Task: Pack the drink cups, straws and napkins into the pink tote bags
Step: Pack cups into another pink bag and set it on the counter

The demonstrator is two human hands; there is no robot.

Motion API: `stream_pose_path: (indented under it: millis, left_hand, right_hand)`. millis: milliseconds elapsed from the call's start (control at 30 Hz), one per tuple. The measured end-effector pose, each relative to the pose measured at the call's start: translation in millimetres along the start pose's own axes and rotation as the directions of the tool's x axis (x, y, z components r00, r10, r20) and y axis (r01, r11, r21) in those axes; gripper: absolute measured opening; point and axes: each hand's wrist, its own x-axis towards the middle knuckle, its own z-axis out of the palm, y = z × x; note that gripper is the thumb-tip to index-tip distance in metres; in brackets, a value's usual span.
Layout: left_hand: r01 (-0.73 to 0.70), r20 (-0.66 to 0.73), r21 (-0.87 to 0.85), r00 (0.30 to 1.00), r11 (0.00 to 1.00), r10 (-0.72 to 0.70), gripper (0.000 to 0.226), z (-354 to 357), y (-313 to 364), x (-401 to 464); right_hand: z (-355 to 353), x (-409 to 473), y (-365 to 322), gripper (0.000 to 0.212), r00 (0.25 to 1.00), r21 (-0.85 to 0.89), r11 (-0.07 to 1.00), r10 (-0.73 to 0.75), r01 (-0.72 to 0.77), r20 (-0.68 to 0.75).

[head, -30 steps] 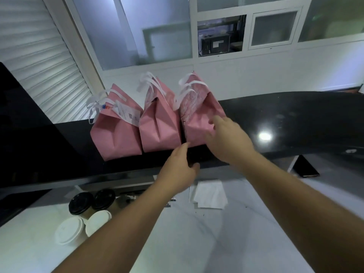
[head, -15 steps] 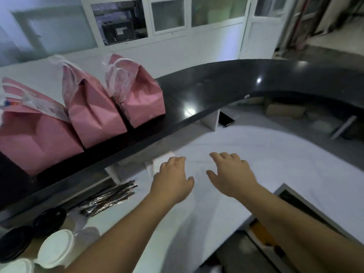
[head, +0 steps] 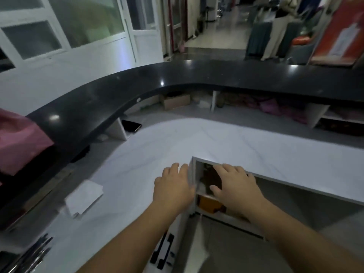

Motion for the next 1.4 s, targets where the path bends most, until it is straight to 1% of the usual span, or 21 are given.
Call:
stream_pose_path:
  millis: [200,367,467,567,700,767,833,967,1100,1167,1267,1400]
  left_hand:
    - [-0.159,-0.051,0.016,0.986,0.987,0.160,0.073,4,134,27]
    - [-0.314,-0.020,0.001,0.949,0.950,0.314,0.073,17,276,42]
    - [-0.384,-0.002,-0.039,0.923,0.922,0.384,0.073,27,359,47]
    - [-0.430,0.037,-0.095,0.900,0.898,0.435,0.071,40,428,46]
    - [-0.492,0.058,-0.122,0.863,0.862,0.501,0.070,51,509,48]
    - [-0.526,0.076,-0.141,0.839,0.838,0.539,0.068,54,546,52]
    - [-0.557,0.103,-0.180,0.809,0.811,0.579,0.066,58,580,60]
    - [-0.601,0.137,-0.238,0.757,0.763,0.639,0.064,72,641,84]
    - [-0.626,0.139,-0.300,0.718,0.719,0.683,0.064,89,712,119]
    - [-0.638,0.122,-0.338,0.699,0.691,0.705,0.065,96,752,141]
    - [-0.658,0.102,-0.393,0.664,0.643,0.741,0.064,98,813,173]
    - [-0.720,0.032,-0.442,0.583,0.535,0.812,0.058,92,891,212]
  right_hand:
    - [-33,-39,124,0.070,0.981,0.020,0.984,0.177,-0.175,-0.075]
    - [-61,-86,250,0.069,0.939,0.051,0.947,0.322,-0.318,-0.123]
    - [-73,-115,321,0.068,0.894,0.051,0.908,0.419,-0.416,-0.158]
    - [-83,-146,379,0.067,0.844,0.099,0.862,0.508,-0.498,-0.175]
    - [-102,-182,448,0.061,0.769,0.182,0.800,0.600,-0.572,-0.220]
    - [-110,-195,481,0.056,0.722,0.220,0.769,0.640,-0.601,-0.264]
    - [-117,-204,511,0.054,0.677,0.259,0.732,0.681,-0.630,-0.278]
    - [-126,-211,572,0.053,0.611,0.334,0.665,0.747,-0.668,-0.264]
    - [-140,-199,640,0.045,0.559,0.331,0.624,0.781,-0.708,-0.278]
    - [-152,-188,676,0.043,0.537,0.323,0.608,0.793,-0.725,-0.288]
    - [-171,-173,725,0.046,0.498,0.310,0.574,0.816,-0.758,-0.295]
    - [-191,-162,782,0.046,0.435,0.311,0.517,0.850,-0.798,-0.297]
